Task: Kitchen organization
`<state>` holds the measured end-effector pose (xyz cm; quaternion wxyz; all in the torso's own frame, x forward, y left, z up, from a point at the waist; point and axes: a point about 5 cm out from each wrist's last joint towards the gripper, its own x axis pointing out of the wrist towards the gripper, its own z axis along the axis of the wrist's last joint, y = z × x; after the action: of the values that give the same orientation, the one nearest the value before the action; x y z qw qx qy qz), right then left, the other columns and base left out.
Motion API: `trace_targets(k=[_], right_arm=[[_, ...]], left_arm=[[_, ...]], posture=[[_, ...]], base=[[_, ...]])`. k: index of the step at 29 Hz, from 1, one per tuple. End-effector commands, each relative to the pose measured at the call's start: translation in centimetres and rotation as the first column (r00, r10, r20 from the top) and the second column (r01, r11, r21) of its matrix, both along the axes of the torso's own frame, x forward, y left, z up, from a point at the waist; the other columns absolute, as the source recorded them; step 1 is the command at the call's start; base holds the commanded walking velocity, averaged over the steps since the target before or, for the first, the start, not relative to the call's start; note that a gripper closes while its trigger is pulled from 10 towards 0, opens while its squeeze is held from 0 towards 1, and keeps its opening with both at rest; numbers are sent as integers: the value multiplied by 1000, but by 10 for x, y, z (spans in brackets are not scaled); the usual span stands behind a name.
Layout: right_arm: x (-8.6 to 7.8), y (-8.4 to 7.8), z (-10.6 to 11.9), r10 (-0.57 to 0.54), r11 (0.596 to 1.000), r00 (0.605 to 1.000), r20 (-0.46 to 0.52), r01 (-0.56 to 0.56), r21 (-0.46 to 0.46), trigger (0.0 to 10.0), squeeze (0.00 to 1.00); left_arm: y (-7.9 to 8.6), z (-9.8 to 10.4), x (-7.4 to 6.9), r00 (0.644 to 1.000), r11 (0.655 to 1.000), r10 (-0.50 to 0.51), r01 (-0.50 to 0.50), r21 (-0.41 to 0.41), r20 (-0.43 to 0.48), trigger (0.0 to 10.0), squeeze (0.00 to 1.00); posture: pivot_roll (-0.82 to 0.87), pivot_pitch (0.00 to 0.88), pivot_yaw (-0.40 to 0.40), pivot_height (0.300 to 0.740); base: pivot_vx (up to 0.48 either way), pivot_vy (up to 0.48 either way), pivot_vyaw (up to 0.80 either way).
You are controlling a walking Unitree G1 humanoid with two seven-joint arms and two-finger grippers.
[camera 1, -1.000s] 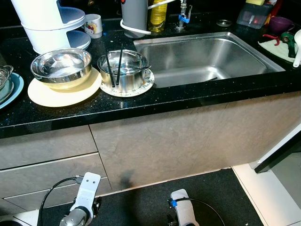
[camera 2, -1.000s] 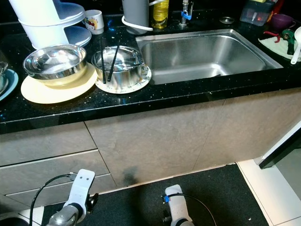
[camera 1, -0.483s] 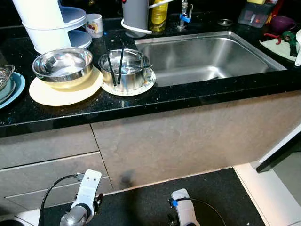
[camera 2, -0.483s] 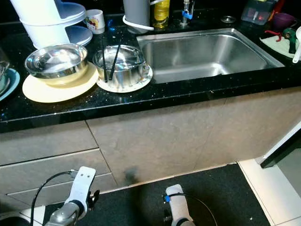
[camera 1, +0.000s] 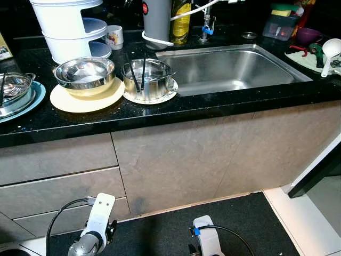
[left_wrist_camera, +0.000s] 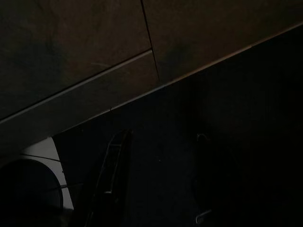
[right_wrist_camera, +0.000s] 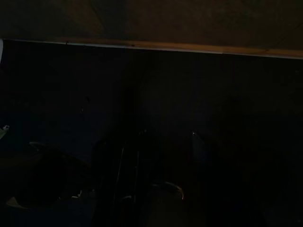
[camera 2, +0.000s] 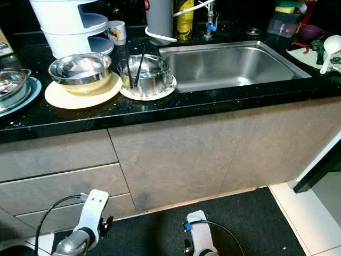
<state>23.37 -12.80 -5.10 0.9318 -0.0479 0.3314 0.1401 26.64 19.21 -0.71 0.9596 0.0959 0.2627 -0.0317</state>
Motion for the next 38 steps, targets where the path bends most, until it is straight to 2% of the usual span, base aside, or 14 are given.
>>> trace_targets(k=[1, 8, 10, 15, 17, 19, 21, 24, 27, 38], right_arm=[[-8, -1, -6, -11, 1000, 1000, -28, 11, 1, 10000, 0], [-12, -2, -10, 7, 1000, 998, -60, -8, -13, 10000, 0], [-23, -3, -17, 38, 998, 993, -109, -43, -42, 10000, 0], [-28, -5, -20, 36, 997, 991, -131, -44, -58, 10000, 0], [-28, -6, -20, 24, 998, 992, -127, -31, -55, 10000, 0], [-26, -7, -19, 15, 998, 993, -117, -21, -51, 10000, 0], [-24, -7, -18, 15, 999, 994, -112, -21, -49, 10000, 0], [-20, -6, -16, 15, 999, 995, -99, -20, -49, 10000, 0], [-19, -6, -15, 17, 999, 995, -94, -22, -48, 10000, 0], [-15, -4, -12, 27, 999, 996, -85, -31, -44, 10000, 0]], left_arm=[[4, -8, -9, 1000, 1000, 1, -1, 10, -31, 10000, 0], [5, -15, -16, 999, 1000, 0, 1, 21, -50, 10000, 0], [7, -20, -22, 998, 999, -8, 11, 43, -63, 10000, 0], [6, -21, -26, 998, 998, -18, 21, 52, -65, 10000, 0], [6, -21, -27, 998, 999, -19, 21, 38, -67, 10000, 0], [6, -21, -27, 998, 999, -36, 38, 37, -60, 10000, 98], [5, -21, -28, 997, 999, -38, 41, 36, -61, 10000, 98], [6, -23, -28, 998, 1000, 12, -11, 9, -59, 10000, 31], [6, -23, -28, 998, 1000, 8, -8, 6, -60, 10000, 0], [7, -22, -28, 999, 1000, 18, -17, 4, -49, 10000, 0]], posture=[[-25, 187, 0, 740], [-31, 180, 1, 740], [-29, 176, -2, 740], [-27, 177, -6, 740], [-28, 178, -6, 740], [-28, 180, -6, 740], [-28, 180, -6, 740], [-33, 187, -6, 740], [-33, 187, -6, 740], [-35, 191, -14, 740]], base=[[0, 0, 0], [0, 0, 0], [0, 0, 0], [0, 0, 0], [0, 0, 0], [0, -480, 0], [0, -480, 0], [0, 0, 0], [0, 0, 0], [0, 0, 0]])
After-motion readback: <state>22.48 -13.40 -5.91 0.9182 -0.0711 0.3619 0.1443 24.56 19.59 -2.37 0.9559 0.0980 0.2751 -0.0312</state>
